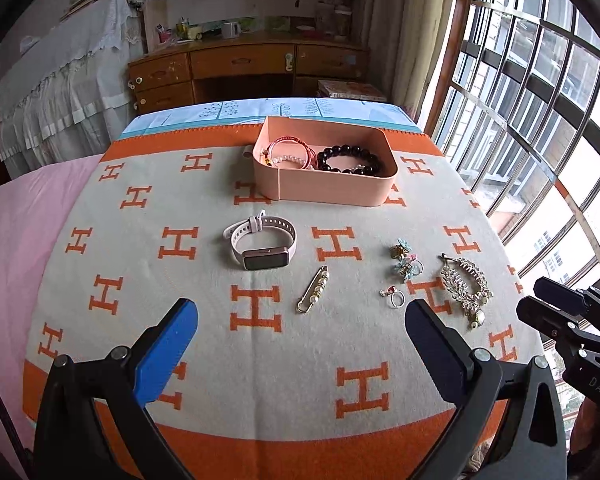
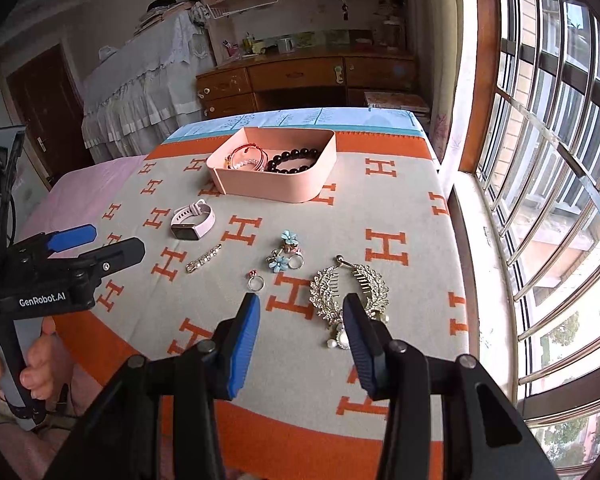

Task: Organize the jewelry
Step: 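Withdraw both tools and move them toward the smartwatch and hair comb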

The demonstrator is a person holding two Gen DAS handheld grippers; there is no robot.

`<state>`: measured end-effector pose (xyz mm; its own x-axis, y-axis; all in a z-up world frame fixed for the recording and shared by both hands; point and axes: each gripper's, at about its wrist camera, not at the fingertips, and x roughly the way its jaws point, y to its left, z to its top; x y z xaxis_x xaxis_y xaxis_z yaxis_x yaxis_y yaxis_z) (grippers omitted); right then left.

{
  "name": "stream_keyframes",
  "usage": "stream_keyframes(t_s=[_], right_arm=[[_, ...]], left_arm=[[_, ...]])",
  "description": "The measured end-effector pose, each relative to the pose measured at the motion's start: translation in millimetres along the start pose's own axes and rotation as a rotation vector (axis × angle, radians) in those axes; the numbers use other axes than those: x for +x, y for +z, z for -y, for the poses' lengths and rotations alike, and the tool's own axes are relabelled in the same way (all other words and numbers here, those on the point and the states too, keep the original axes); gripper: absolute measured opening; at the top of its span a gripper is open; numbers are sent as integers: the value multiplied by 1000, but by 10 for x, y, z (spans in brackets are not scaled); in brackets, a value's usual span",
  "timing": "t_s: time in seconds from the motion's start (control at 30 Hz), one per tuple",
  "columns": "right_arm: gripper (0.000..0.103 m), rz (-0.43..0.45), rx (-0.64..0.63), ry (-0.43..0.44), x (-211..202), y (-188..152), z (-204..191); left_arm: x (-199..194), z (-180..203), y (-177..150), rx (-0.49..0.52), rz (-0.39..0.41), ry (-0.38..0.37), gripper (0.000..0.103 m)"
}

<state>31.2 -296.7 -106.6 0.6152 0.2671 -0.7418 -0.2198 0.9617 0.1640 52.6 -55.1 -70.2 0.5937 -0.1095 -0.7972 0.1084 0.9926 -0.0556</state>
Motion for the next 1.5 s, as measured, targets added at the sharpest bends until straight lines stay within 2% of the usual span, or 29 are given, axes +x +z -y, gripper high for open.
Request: stream_keyframes(t_s=[0.3,0.57,0.9,1.17,1.23,1.33,1.37,1.5], right_arm=[[43,-45,51,4,148,-68,240],[43,-92,21,9,342,-113,252],[43,-130,-175,-26,695,24,46],[43,-214,-370,-58,971,-13,-107],[43,-227,-379,-57,994,-16,-100],[26,-236,-358,-7,1004,10,-38],[26,-243,-319,16,1012,38,11],[26,-233,-285,21,1006,37,31]], left_arm=[[162,77,-57,37,-3,9,102],[357,132,-56,48,-47,1,102],[523,17,-59,6,-89,5,102],[532,-145,-46,-30,-89,25,102],[538,-175,-45,-35,-91,26,102],[546,-209,-40,-37,-94,29,102],[550,-219,-37,-37,-96,29,102],[552,-296,-6,-42,-100,32,102]])
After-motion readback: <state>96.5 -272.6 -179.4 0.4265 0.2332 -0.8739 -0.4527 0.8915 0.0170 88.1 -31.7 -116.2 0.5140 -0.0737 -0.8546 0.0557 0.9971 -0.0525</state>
